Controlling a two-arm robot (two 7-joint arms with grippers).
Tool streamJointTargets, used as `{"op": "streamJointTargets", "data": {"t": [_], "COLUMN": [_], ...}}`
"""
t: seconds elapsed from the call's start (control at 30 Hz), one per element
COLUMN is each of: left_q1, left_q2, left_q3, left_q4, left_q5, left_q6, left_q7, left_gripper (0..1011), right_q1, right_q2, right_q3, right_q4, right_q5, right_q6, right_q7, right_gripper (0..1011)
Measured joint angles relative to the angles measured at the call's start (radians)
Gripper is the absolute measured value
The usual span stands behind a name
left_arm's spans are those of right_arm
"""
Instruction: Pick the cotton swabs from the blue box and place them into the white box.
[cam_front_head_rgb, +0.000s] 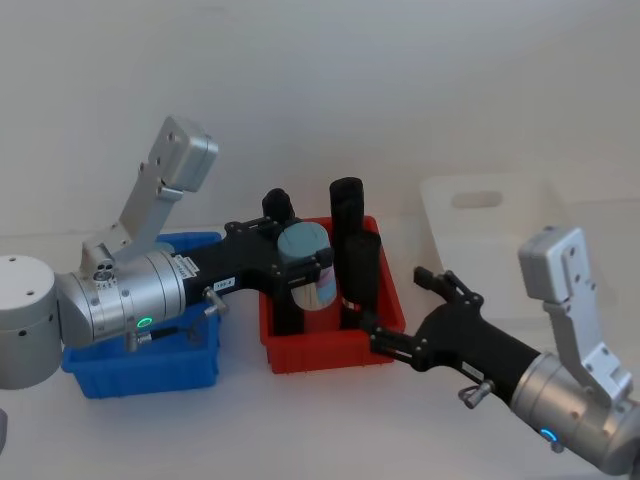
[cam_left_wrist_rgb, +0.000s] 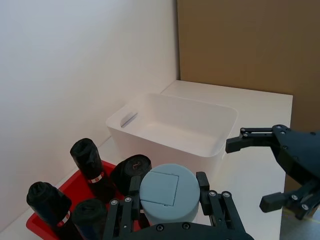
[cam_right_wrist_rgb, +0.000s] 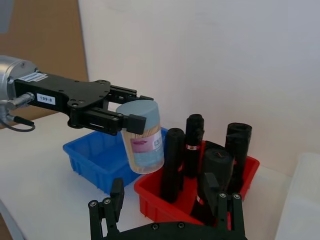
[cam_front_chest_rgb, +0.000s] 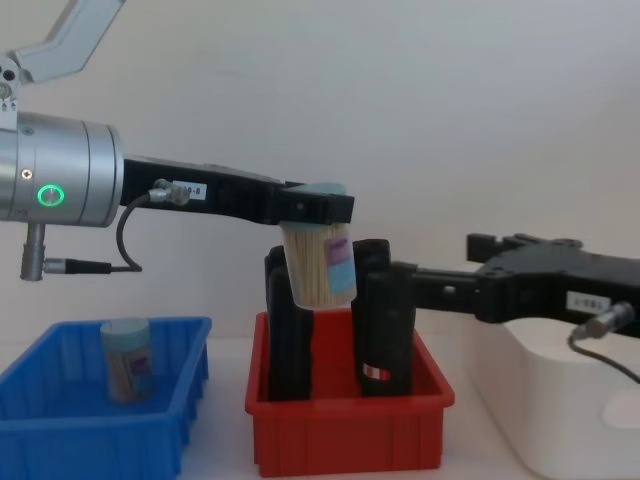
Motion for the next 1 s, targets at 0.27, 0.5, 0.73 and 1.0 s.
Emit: {"op": "streamJointTargets", "data": {"t": [0.27, 0.5, 0.73, 1.0], "left_q1": [-0.001, -0.001, -0.001, -0.001], "left_q2": [0.000, 0.000, 0.000, 0.000], "left_q3": [0.000, 0.000, 0.000, 0.000], "left_q4": [0.000, 0.000, 0.000, 0.000], "left_q5": [0.000, 0.000, 0.000, 0.000], "left_q6": [0.000, 0.000, 0.000, 0.000], "left_q7": [-0.001, -0.002, -0.002, -0.002], "left_gripper": [669, 669, 669, 669], "right_q1": [0.069, 0.114, 0.166, 0.214], "right_q2": [-0.042, -0.070, -0.105, -0.137], "right_q3": [-0.026, -0.039, -0.052, -0.066], "right_q4": [0.056, 0.100, 0.162, 0.221], "right_q5": [-0.055, -0.088, -0.117, -0.133], "right_q6": [0.039, 0.057, 0.063, 0.057], "right_q7": [0.070, 0.083, 0.087, 0.103], "right_gripper": [1002, 1002, 1002, 1002]}}
